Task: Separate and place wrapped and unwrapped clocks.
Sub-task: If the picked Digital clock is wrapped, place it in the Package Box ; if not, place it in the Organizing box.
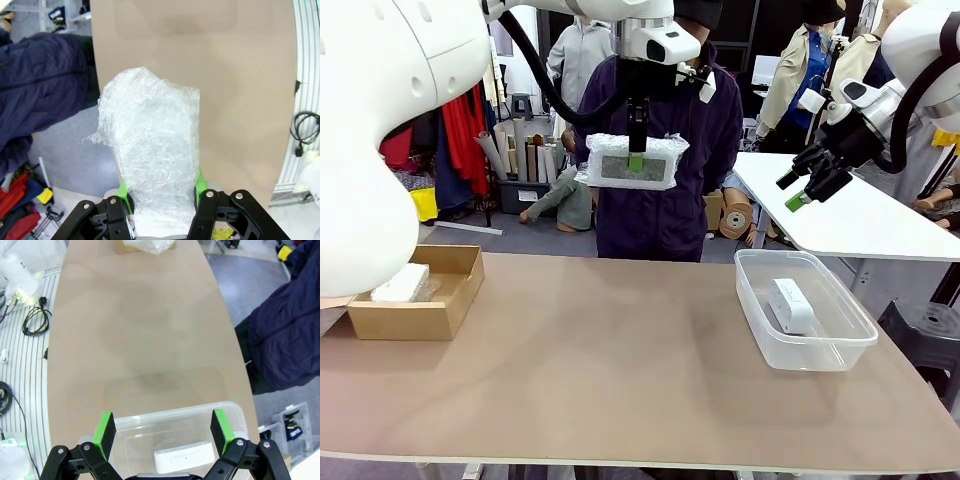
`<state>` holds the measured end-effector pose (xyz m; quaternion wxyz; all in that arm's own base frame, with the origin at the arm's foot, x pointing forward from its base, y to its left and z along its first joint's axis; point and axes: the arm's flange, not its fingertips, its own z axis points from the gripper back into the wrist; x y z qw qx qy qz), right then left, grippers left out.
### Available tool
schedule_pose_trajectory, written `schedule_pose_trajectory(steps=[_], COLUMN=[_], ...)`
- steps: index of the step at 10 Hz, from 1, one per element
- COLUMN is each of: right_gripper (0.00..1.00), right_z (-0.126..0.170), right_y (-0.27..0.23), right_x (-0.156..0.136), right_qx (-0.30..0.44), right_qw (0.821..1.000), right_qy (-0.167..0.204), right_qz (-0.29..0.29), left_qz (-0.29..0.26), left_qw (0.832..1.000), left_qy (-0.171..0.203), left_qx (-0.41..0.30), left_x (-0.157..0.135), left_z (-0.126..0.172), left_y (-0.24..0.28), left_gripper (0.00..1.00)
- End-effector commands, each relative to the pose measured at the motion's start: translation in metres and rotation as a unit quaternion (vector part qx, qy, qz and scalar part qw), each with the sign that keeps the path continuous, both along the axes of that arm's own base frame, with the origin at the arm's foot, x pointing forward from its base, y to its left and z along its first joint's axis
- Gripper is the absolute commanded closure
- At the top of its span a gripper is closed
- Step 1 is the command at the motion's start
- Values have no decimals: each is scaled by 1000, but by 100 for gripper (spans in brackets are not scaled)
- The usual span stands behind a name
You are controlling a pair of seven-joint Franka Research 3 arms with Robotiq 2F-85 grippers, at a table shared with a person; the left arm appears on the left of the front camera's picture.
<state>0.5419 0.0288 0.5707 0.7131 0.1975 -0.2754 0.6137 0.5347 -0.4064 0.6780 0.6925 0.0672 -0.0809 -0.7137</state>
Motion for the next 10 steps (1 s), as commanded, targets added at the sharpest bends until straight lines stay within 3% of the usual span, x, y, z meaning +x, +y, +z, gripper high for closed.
schedule_pose_trajectory(steps=[1, 4, 7, 8, 10], right_gripper=[0, 0, 0, 0, 0], right_z=[2, 2, 2, 2, 2], right_y=[0, 0, 0, 0, 0], right_x=[1, 1, 1, 1, 1], right_qx=[1, 1, 1, 1, 1], right_qw=[1000, 1000, 1000, 1000, 1000], right_qy=[-1, -1, -1, -1, -1], right_qz=[1, 1, 1, 1, 1], left_qz=[45, 148, 259, 278, 318], left_qw=[998, 986, 951, 939, 923], left_qy=[32, 59, 88, 128, 151], left_qx=[12, 42, 142, 160, 156], left_x=[-36, -71, -89, -98, -106], left_z=[9, 22, 33, 33, 32], left_y=[15, 44, 93, 109, 131], left_gripper=[100, 100, 100, 100, 100])
